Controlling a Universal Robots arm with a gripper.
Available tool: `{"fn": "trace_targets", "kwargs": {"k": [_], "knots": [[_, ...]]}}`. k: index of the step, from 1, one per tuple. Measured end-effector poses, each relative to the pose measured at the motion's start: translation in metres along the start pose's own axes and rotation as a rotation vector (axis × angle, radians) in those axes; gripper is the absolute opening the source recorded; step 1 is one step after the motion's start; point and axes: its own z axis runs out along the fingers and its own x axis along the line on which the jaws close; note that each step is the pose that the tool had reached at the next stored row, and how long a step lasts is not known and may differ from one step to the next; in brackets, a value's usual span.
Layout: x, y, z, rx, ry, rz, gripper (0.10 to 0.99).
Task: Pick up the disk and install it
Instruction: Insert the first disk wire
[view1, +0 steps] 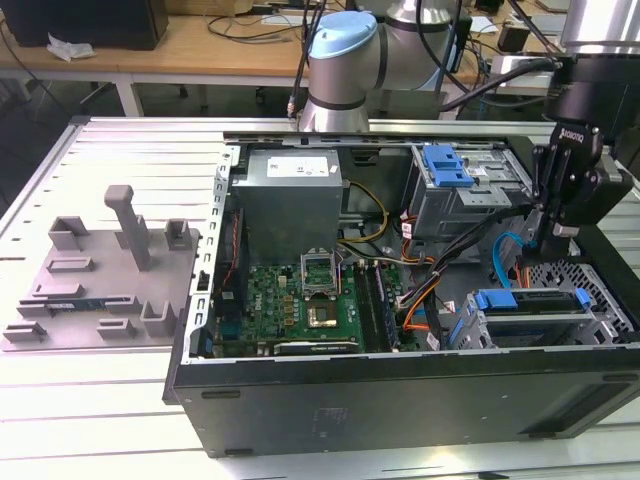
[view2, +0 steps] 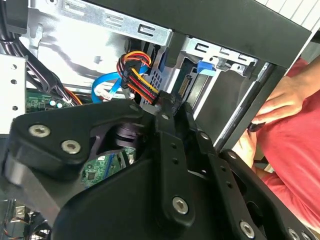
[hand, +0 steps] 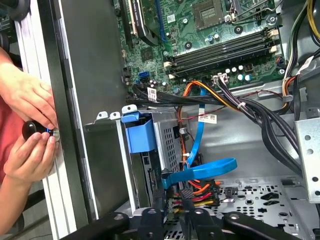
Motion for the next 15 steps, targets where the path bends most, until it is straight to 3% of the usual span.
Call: {"fn": "trace_targets", "kwargs": {"k": [1, 3, 10, 15], "knots": [[0.0, 0.0, 0.0, 0.0, 0.0, 0.0, 0.255], [0.0, 0.0, 0.0, 0.0, 0.0, 0.0, 0.165], [0.0005, -0.0003, -0.0003, 0.0, -0.0002, 0.0, 0.165], [0.0034, -0.0007, -0.0047, 0.0, -0.0016, 0.0, 0.165]]}}
